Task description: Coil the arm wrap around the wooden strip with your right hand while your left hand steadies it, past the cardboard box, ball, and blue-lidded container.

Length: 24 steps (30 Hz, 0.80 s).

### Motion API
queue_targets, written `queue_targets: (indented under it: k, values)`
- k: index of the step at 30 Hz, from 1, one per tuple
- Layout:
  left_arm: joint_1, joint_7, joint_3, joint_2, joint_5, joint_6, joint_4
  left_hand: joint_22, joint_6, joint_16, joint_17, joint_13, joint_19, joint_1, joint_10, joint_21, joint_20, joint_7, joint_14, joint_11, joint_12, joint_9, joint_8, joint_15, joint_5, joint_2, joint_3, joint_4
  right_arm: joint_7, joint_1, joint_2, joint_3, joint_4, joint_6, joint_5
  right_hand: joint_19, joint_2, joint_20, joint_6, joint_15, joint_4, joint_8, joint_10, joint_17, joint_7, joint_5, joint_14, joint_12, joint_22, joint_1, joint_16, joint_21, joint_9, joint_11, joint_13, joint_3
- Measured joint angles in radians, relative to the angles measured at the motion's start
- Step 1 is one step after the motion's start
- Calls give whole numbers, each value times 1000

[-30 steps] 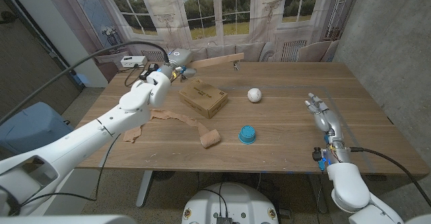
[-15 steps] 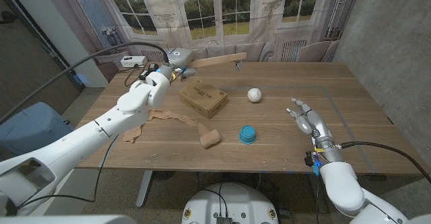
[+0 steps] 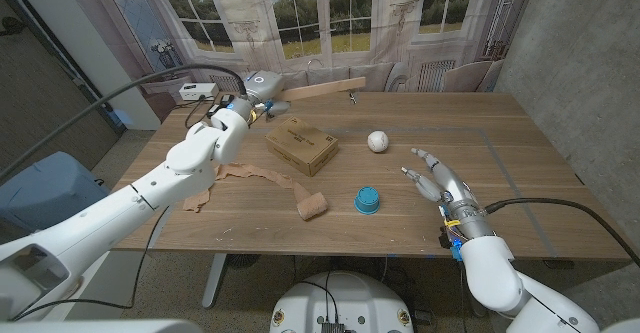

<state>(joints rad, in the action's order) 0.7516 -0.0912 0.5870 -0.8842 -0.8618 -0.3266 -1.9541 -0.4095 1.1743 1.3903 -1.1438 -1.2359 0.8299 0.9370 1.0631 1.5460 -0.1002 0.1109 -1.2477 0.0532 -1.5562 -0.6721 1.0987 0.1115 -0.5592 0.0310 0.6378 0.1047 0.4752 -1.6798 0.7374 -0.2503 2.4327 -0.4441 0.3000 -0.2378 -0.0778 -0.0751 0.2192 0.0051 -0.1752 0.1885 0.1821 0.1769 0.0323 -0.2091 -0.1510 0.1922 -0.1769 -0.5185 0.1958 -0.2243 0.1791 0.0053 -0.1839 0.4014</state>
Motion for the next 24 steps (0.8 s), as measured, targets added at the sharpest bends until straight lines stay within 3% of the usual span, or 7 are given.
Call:
queue_targets:
  k: [1, 24]
  values:
    - [6, -4, -5, -3, 2, -4, -6, 3, 0, -3, 1, 0, 0, 0, 0, 0, 0, 0, 0, 0, 0, 0, 0, 0, 5, 0, 0, 0, -4, 23, 15, -31, 8, -12, 11, 0, 0, 0, -2, 0, 0, 0, 0, 0, 2, 0, 0, 0, 0, 0, 0, 0, 0, 0, 0, 0]
    - [88, -24, -71, -39, 27, -25, -64, 57, -1, -29, -4, 0, 0, 2, -4, 4, 0, -2, -9, 0, 0, 15, 15, -1, 14, -10, -8, 0, -114, 229, 94, -253, 21, -115, 127, 0, 29, 0, -11, -4, 5, 0, -9, 0, 3, 21, 3, -2, 0, 8, 0, 0, 5, -9, 0, -19]
